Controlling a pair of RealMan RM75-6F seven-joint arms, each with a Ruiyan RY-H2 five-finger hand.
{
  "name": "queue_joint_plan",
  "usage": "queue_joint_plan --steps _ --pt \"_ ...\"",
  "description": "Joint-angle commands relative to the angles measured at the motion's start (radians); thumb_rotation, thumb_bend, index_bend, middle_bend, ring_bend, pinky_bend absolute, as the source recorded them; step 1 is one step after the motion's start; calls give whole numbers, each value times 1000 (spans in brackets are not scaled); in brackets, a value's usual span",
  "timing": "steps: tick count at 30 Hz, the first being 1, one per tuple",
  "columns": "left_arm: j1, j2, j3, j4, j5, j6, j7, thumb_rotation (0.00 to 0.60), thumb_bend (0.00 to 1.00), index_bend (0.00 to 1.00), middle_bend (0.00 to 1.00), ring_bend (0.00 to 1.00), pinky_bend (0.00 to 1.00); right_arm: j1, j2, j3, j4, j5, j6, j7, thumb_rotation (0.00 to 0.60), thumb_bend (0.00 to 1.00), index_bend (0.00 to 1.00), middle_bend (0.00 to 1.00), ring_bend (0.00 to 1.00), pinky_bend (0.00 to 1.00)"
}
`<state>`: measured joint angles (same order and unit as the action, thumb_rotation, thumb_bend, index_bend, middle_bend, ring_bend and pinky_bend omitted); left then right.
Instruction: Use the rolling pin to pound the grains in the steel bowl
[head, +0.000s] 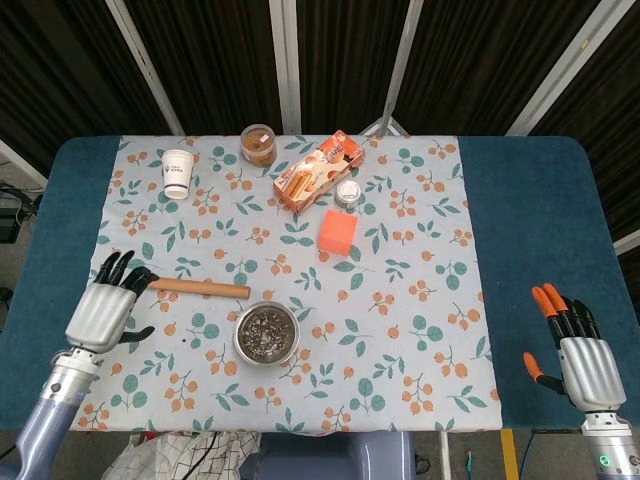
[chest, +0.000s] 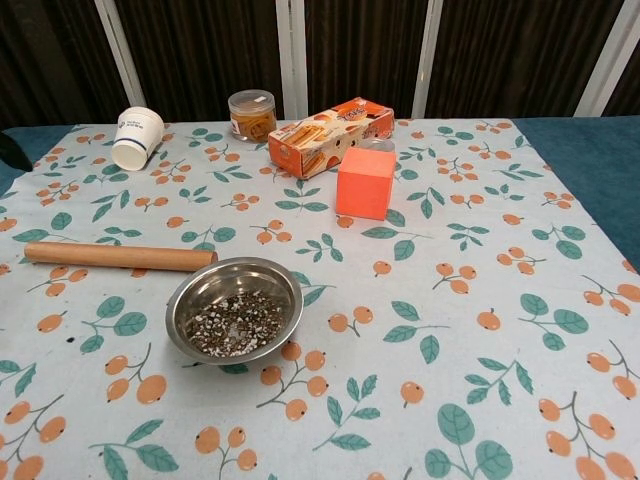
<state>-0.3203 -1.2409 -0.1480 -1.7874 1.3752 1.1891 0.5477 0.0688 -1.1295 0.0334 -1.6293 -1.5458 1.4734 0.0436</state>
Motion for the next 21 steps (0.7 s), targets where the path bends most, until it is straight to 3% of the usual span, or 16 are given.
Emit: queue_joint_plan --steps 1,9,21 --pt "-99 -81 -52 -2 -136 -92 153 600 220 277 250 0 0 1 4 1 -3 4 -3 8 600 367 0 0 0 0" --pt "-222 -232 -78 80 -363 -147 343 600 298 289 272 0 0 0 11 0 -8 11 -10 29 600 367 0 0 0 0" --pt "-325 -388 -79 237 -484 -151 405 600 373 389 295 0 0 2 18 1 -11 20 -18 48 600 367 0 0 0 0"
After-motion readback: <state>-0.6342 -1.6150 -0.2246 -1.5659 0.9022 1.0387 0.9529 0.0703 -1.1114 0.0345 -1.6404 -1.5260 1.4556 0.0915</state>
